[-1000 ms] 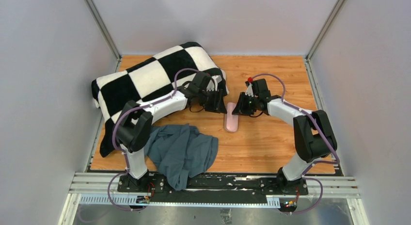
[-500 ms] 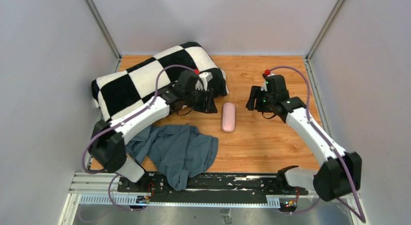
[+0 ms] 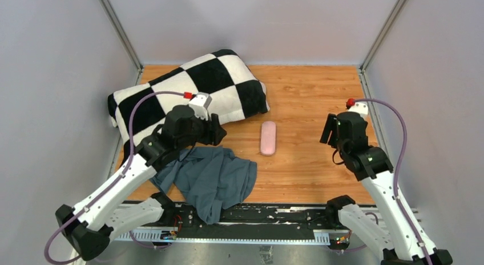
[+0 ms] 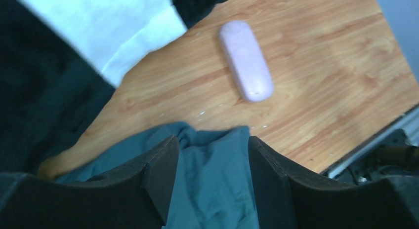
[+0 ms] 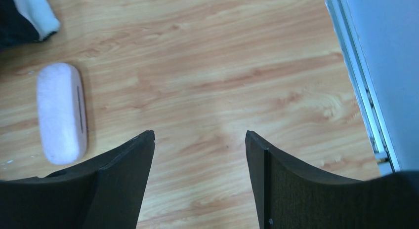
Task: Organize the sunglasses
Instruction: Reset both arms
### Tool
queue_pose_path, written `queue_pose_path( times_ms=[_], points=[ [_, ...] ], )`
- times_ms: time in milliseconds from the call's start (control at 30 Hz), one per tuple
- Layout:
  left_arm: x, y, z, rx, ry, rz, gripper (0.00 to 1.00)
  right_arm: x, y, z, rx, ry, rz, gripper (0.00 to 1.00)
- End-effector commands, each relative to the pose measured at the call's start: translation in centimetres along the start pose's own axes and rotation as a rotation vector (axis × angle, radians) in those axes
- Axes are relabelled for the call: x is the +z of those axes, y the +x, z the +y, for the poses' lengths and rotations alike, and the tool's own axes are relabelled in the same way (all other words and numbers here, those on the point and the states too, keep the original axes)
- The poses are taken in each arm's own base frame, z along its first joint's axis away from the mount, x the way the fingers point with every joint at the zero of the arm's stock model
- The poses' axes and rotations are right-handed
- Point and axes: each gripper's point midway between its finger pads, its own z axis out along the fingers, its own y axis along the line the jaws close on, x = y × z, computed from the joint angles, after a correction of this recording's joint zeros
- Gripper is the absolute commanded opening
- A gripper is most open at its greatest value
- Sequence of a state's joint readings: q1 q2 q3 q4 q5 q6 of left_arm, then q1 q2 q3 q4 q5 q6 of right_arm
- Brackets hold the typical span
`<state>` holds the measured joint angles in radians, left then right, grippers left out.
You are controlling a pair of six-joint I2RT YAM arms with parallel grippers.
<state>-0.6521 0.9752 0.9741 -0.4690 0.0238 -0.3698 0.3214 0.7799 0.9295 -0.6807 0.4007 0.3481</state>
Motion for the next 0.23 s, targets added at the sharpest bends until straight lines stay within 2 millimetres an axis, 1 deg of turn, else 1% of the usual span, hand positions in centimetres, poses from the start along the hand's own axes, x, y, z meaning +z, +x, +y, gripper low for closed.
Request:
queue_pose_path(
  times_ms=[0,100,200],
  points=[
    [-1.5,1.1,3.7,-0.007,-0.164,-0.077,0.60,-0.4,2.6,-2.4,0.033,0.100,0.013,0.73],
    [-2.3,0.9,4.2,-0.030,-0.182,-0.134,0.60,-0.6,2.9,-2.5,0.059,0.099,0.000,0.72],
    [-3.0,0.1,4.2,-0.046,-0.188,-0.181,0.60,-0.7,2.8,-2.5,0.068,0.096,-0.010,0.71]
  ],
)
